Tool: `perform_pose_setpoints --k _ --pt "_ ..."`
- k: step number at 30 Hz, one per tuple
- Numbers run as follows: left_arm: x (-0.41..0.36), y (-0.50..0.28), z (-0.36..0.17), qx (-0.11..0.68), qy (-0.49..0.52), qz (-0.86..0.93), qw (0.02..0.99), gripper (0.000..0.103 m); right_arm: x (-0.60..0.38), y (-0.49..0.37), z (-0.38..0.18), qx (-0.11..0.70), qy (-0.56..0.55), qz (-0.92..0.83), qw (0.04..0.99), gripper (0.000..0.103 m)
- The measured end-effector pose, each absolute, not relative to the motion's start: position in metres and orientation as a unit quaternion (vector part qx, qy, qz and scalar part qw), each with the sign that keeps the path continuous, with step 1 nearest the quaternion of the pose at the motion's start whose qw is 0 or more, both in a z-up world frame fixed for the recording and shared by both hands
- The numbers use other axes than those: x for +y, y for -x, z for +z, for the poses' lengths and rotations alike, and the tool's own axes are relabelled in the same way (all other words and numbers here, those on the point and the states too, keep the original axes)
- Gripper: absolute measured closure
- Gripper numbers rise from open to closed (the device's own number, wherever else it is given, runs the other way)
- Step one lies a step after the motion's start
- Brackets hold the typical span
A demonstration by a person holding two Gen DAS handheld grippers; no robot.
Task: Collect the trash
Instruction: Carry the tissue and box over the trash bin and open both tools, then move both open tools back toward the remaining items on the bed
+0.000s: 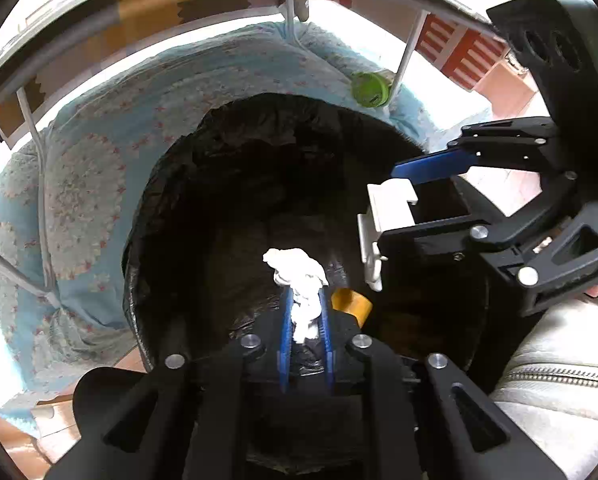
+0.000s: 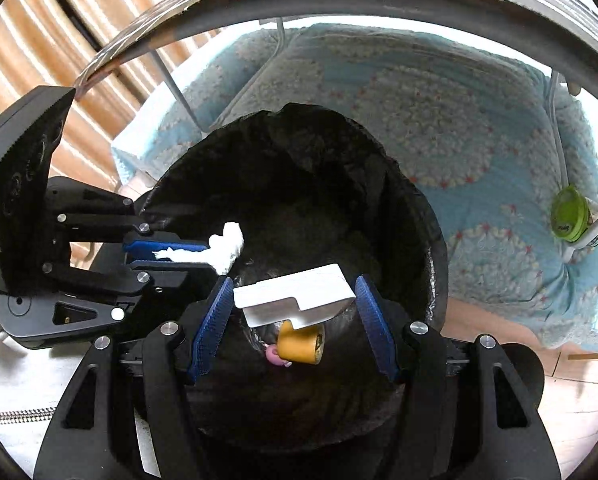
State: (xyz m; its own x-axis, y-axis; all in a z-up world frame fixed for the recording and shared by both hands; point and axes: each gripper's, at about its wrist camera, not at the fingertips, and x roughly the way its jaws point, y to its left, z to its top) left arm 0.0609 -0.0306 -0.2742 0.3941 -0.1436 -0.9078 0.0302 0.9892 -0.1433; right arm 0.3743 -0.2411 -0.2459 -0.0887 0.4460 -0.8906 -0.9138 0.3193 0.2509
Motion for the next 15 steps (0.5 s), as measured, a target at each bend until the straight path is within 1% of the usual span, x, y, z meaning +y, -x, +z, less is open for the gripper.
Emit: perform_pose_setpoints --k 1,2,3,4,5,10,15 --pt "-0.031 -0.061 -0.275 0.548 0.051 -0.053 0.833 0.082 -0.241 -0.374 -0.247 0.508 0.232 0.535 0.634 0.04" --pt "-0.032 -0.061 -0.274 0.546 0.054 -0.057 0.834 0.069 -0.241 -0.374 -0.248 0.508 0.233 0.535 0.634 0.04" --pt "-0.031 -0.061 -0.273 0.544 0.055 -0.059 0.835 0.05 -0.241 -0.375 -0.249 0.509 0.233 0.534 0.634 0.04" --pt "-0.031 -0.06 -0.271 0.539 0.054 -0.058 0.838 0.043 -0.241 -0.374 -0.249 0.509 0.232 0.534 0.634 0.04" --pt "-0.03 -0.06 -0.27 0.536 0.055 -0.057 0.84 0.04 -0.241 -0.374 -0.248 0.509 0.232 0.534 0.634 0.04" --pt "-0.027 -0.058 -0.265 0.532 0.059 -0.057 0.843 0.04 -0.241 -0.373 -0.247 0.506 0.235 0.535 0.635 0.04" --pt "-0.022 -0.055 -0.247 0.51 0.064 -0.058 0.856 0.04 -0.243 -0.374 -0.234 0.494 0.232 0.538 0.642 0.04"
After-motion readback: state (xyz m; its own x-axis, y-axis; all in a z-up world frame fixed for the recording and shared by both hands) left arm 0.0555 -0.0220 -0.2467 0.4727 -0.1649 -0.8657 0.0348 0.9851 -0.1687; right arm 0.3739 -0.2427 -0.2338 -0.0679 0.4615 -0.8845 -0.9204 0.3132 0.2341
